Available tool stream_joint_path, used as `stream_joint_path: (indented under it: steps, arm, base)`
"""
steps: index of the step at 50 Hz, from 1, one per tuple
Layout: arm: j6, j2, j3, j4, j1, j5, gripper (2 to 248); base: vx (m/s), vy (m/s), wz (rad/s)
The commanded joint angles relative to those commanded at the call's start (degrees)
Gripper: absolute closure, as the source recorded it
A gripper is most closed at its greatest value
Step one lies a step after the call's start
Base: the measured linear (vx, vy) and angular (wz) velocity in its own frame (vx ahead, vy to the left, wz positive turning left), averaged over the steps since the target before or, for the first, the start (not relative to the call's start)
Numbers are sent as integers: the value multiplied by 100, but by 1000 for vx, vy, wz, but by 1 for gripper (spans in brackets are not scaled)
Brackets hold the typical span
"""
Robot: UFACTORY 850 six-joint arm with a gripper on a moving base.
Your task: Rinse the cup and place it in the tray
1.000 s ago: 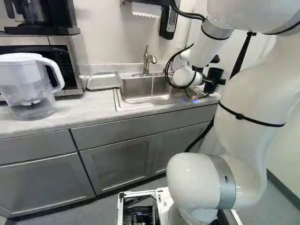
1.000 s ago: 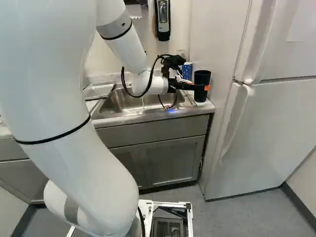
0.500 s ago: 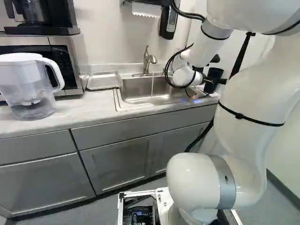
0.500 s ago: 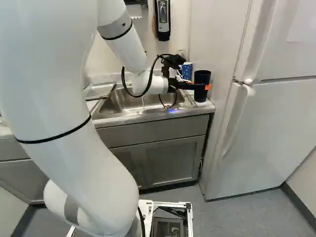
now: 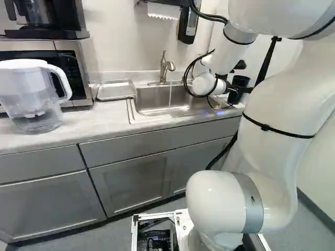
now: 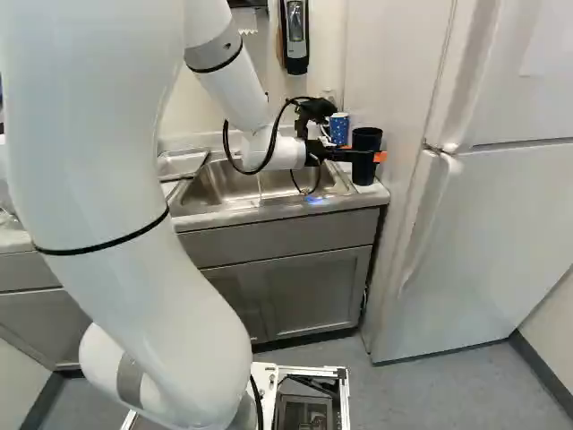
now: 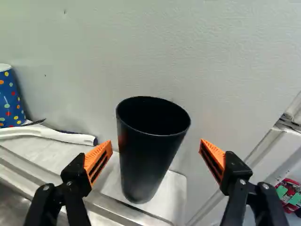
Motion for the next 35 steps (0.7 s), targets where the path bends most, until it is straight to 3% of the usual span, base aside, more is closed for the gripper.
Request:
stream_joint_path:
  steps: [30, 31, 35]
  arm:
    - [0, -52, -58, 0, -20, 0, 6]
    - [0, -52, -58, 0, -20, 0, 42]
    - [0, -52, -58, 0, -20, 0, 42]
  base:
    - [0, 0, 0]
    - [0, 0, 0]
    - [0, 0, 0]
